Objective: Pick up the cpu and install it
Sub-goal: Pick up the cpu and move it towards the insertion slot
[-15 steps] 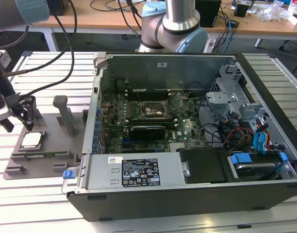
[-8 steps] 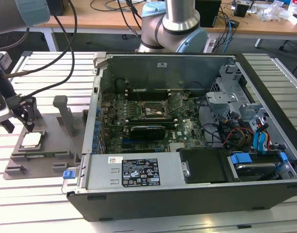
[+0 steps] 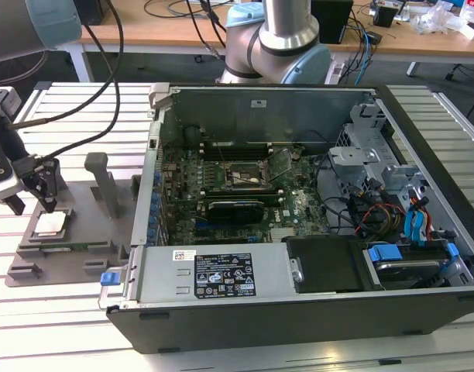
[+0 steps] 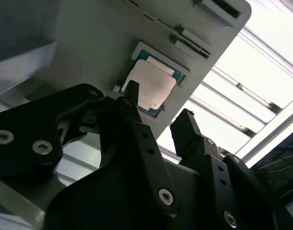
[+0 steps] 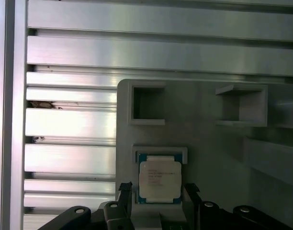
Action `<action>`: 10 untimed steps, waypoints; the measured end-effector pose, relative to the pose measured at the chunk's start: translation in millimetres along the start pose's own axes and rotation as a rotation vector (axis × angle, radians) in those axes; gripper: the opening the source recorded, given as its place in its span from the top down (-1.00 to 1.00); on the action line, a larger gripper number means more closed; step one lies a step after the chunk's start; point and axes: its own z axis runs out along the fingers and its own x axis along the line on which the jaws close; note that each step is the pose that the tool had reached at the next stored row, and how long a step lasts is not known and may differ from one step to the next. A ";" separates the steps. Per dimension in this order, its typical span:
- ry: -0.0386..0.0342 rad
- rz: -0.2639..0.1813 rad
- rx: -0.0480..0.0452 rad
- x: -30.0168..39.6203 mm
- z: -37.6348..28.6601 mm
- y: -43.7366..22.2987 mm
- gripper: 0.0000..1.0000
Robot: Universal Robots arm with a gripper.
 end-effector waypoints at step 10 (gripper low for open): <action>0.0000 0.000 0.0001 0.3 11.7 0.2 -0.09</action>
